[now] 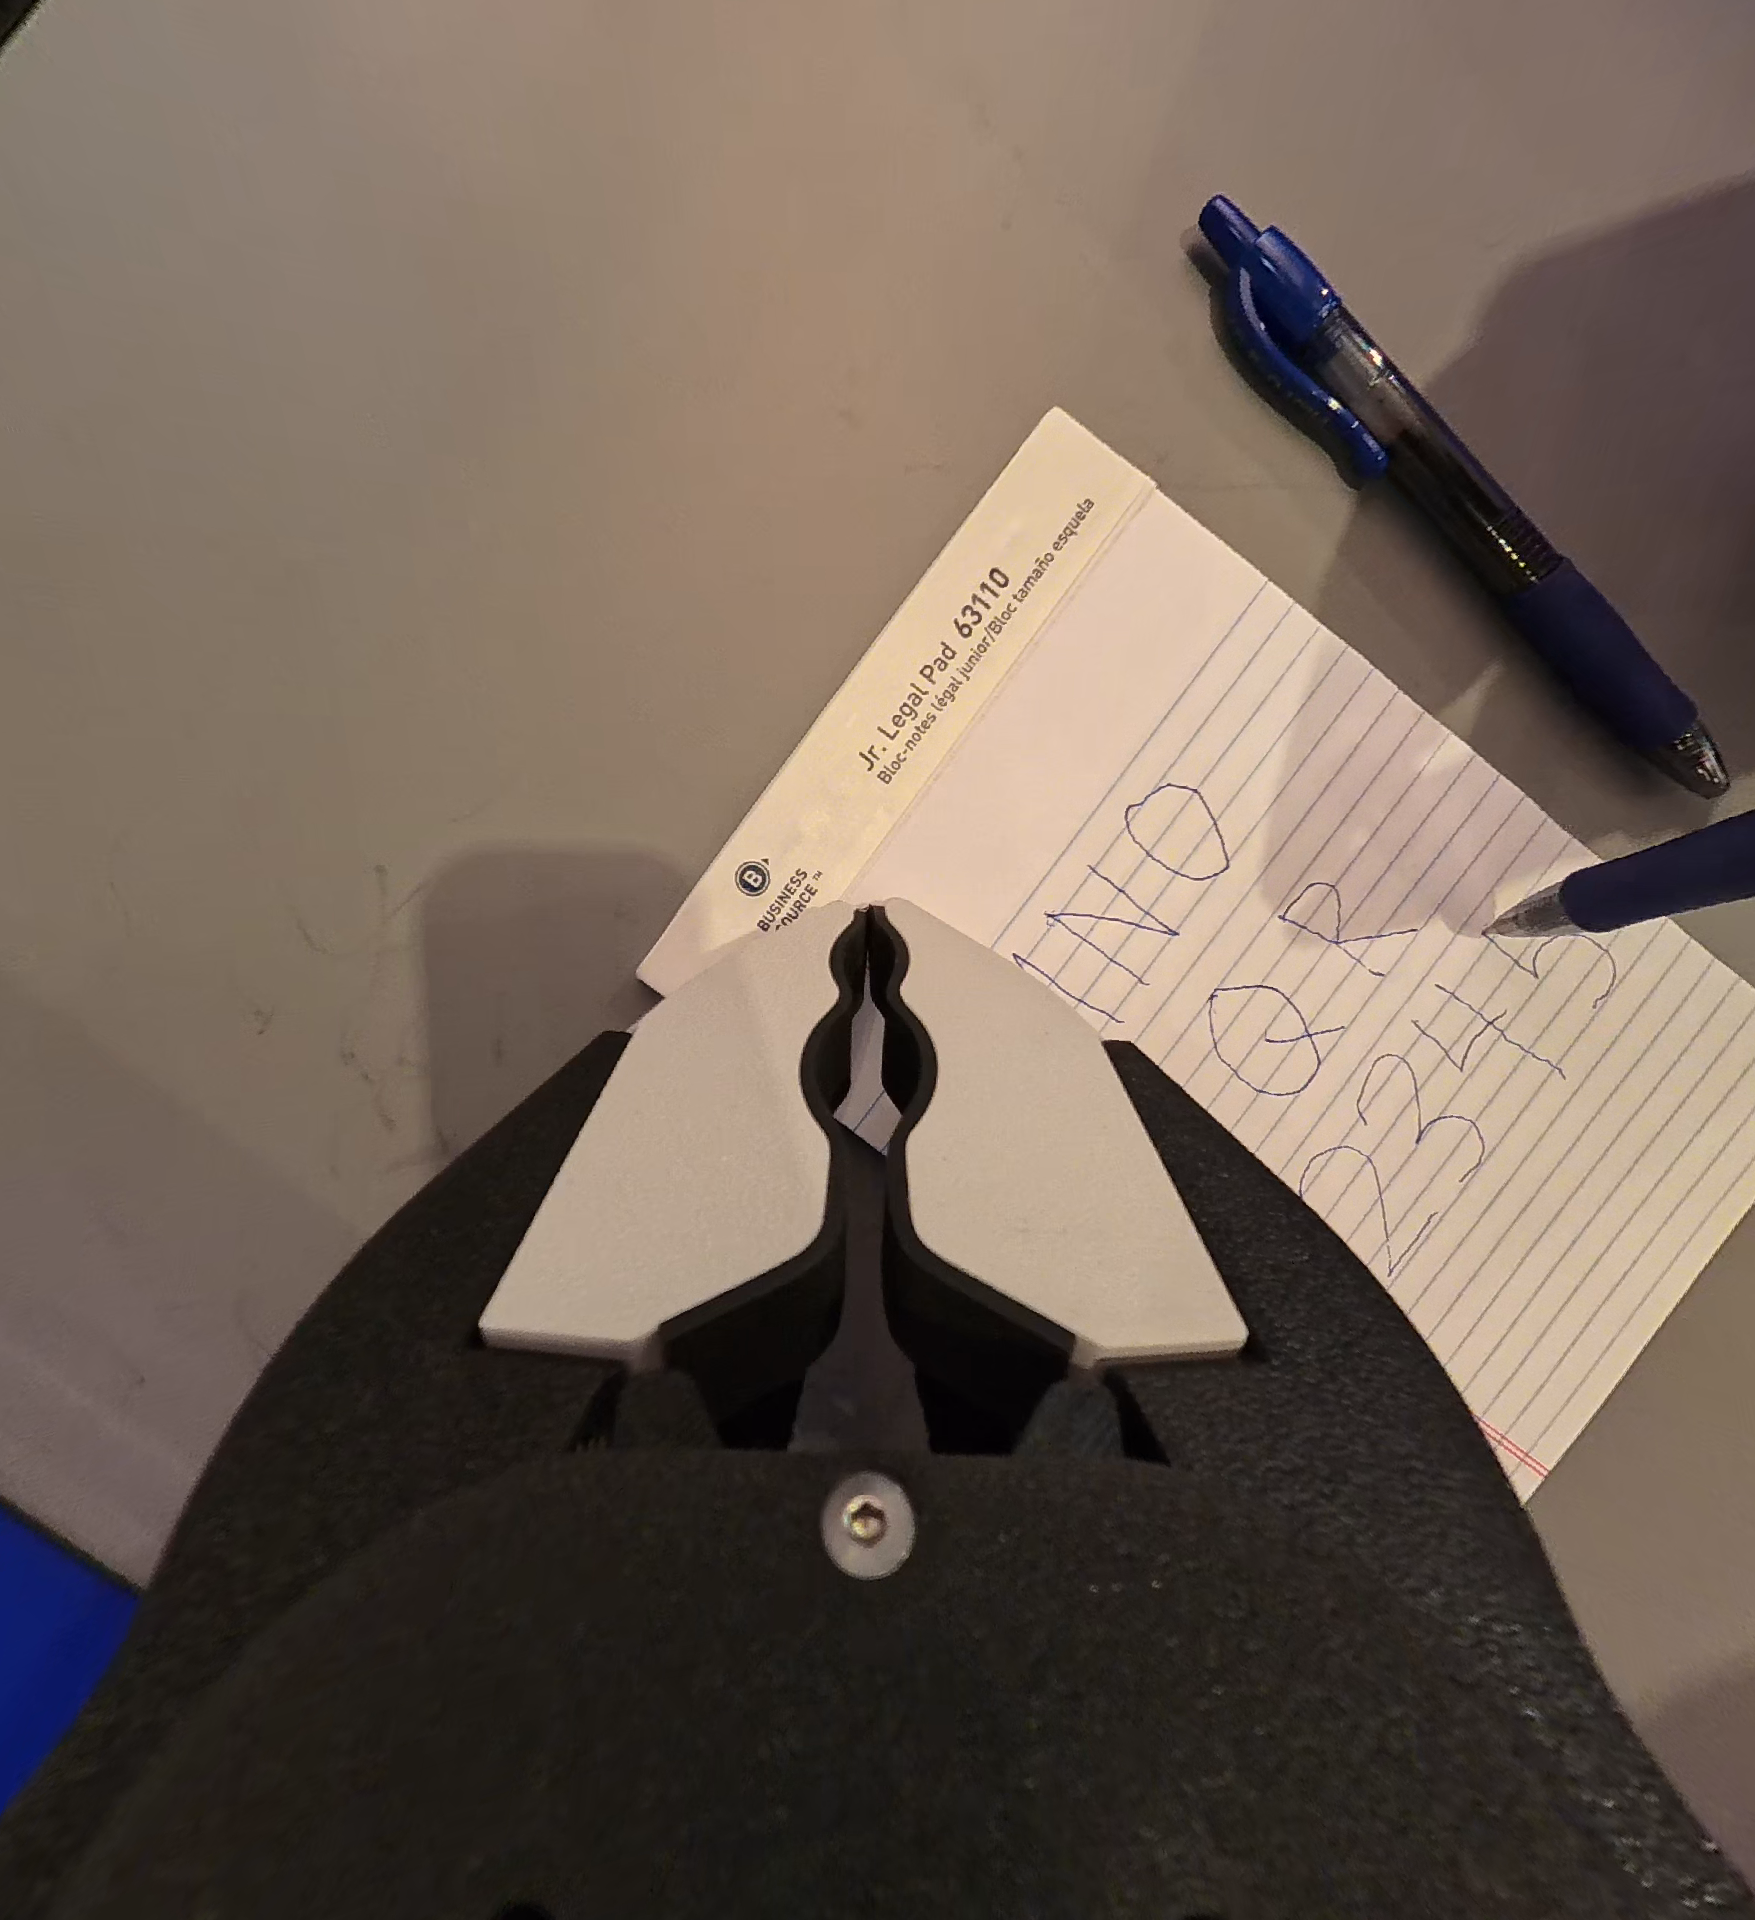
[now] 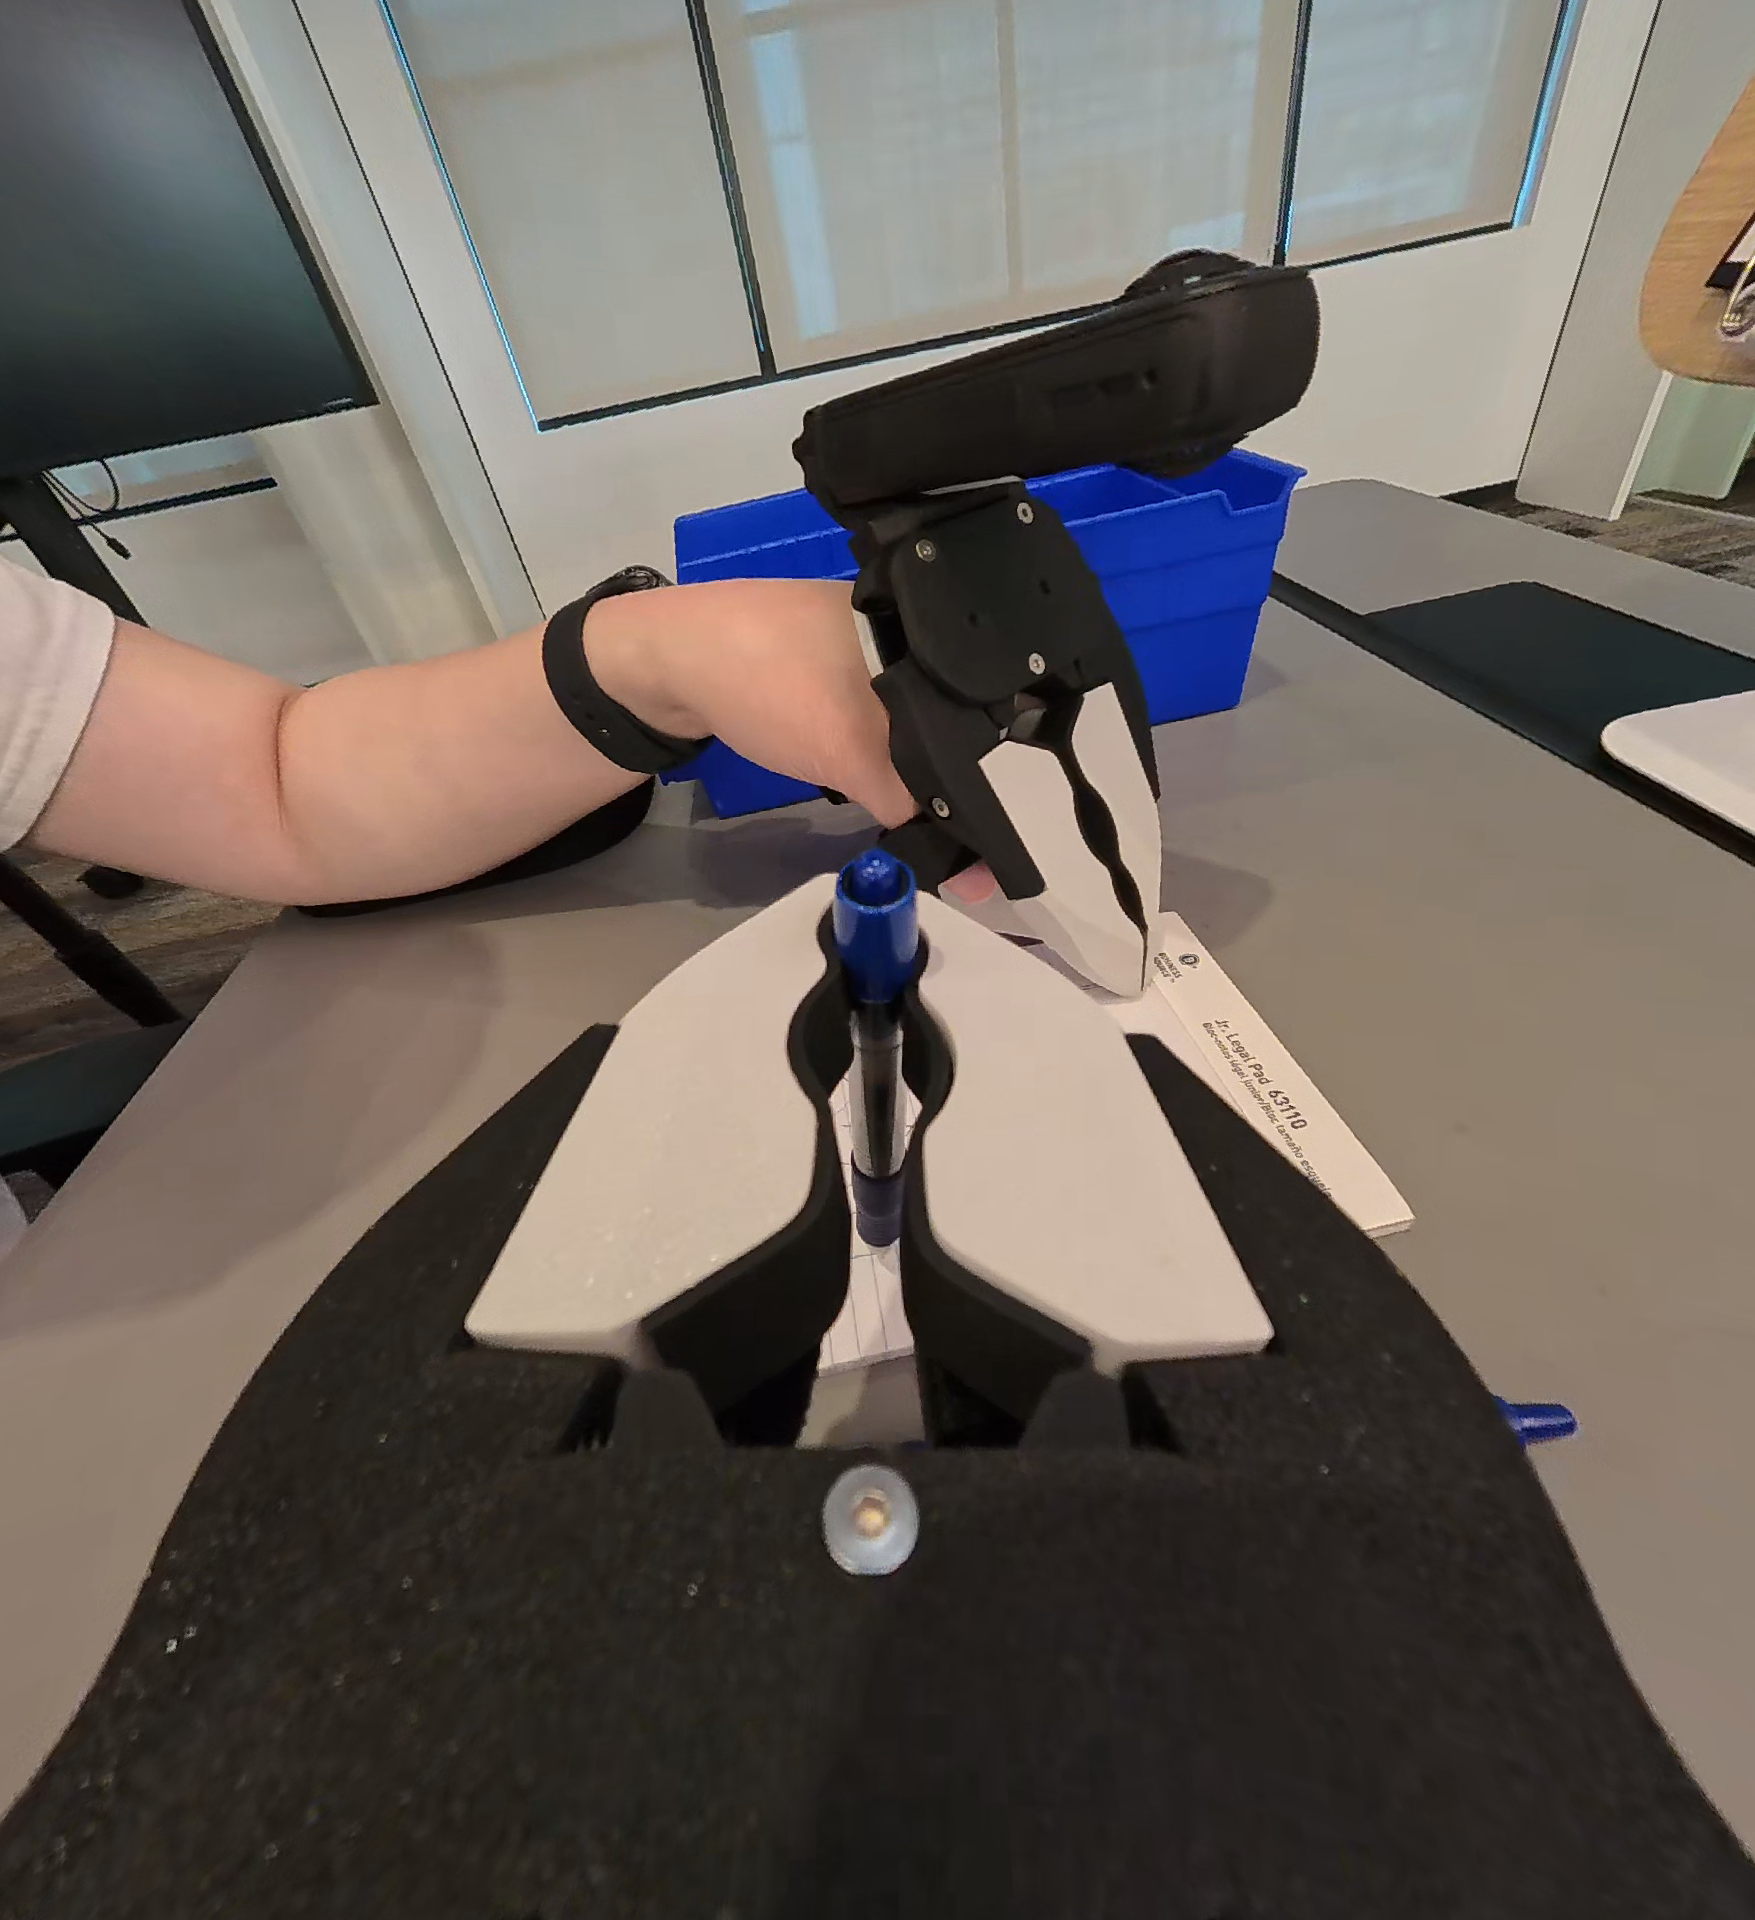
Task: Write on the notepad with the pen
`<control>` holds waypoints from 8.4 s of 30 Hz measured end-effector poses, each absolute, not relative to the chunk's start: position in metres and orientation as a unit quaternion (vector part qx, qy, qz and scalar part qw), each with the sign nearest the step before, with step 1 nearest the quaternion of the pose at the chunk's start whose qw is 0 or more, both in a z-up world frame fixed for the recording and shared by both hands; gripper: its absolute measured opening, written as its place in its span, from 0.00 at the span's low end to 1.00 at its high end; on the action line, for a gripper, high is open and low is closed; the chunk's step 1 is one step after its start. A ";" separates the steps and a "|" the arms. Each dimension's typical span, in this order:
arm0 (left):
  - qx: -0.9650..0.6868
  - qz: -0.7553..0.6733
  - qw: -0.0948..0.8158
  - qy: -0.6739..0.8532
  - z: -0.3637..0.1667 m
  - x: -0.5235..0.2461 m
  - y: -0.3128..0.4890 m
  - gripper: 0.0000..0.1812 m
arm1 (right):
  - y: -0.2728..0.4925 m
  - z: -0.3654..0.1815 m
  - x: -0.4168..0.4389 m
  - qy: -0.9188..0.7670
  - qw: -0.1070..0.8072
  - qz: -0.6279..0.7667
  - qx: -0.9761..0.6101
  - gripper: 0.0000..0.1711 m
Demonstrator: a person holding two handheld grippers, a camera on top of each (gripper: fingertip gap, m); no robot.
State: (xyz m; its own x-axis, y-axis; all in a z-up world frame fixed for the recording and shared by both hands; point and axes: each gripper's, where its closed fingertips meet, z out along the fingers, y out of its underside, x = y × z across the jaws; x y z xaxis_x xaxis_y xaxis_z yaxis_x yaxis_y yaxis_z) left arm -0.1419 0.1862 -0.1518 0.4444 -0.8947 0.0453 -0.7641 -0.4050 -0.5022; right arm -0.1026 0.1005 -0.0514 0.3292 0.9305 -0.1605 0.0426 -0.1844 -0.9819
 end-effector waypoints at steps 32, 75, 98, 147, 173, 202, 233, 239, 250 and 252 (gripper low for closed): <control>-0.827 -0.161 0.199 0.500 -0.149 -0.142 0.186 0.00 | 0.083 -0.014 -0.098 -0.393 0.547 0.453 -0.584 0.02; -0.575 -0.525 0.383 0.497 0.058 -0.064 0.059 0.00 | 0.079 -0.013 -0.115 -0.381 0.494 0.435 -0.649 0.02; -0.601 -0.452 0.378 0.540 0.069 -0.090 0.055 0.00 | 0.136 -0.153 -0.004 -0.076 0.147 0.348 -0.923 0.04; -0.615 -0.407 0.353 0.575 0.046 -0.081 0.051 0.00 | 0.139 -0.154 0.003 -0.128 0.146 0.287 -0.938 0.07; -0.613 -0.225 0.122 0.747 -0.077 -0.106 0.030 0.00 | 0.118 -0.043 -0.025 -0.326 0.330 0.206 -0.861 0.16; -0.584 -0.064 0.350 0.730 -0.142 -0.106 0.016 0.19 | 0.116 -0.028 -0.005 -0.322 0.346 0.289 -0.832 0.16; -0.638 -0.121 0.319 0.690 -0.142 -0.116 0.027 0.15 | 0.113 -0.043 -0.013 -0.327 0.314 0.308 -0.836 0.16; -0.655 -0.150 0.316 0.670 -0.137 -0.118 0.032 0.15 | 0.108 -0.051 -0.020 -0.344 0.292 0.308 -0.838 0.16; -0.673 -0.188 0.310 0.644 -0.137 -0.122 0.035 0.14 | 0.030 -0.092 -0.056 -0.522 0.108 0.379 -0.757 0.13; -0.674 -0.192 0.303 0.646 -0.140 -0.123 0.034 0.14 | 0.020 -0.108 -0.057 -0.545 0.069 0.360 -0.754 0.13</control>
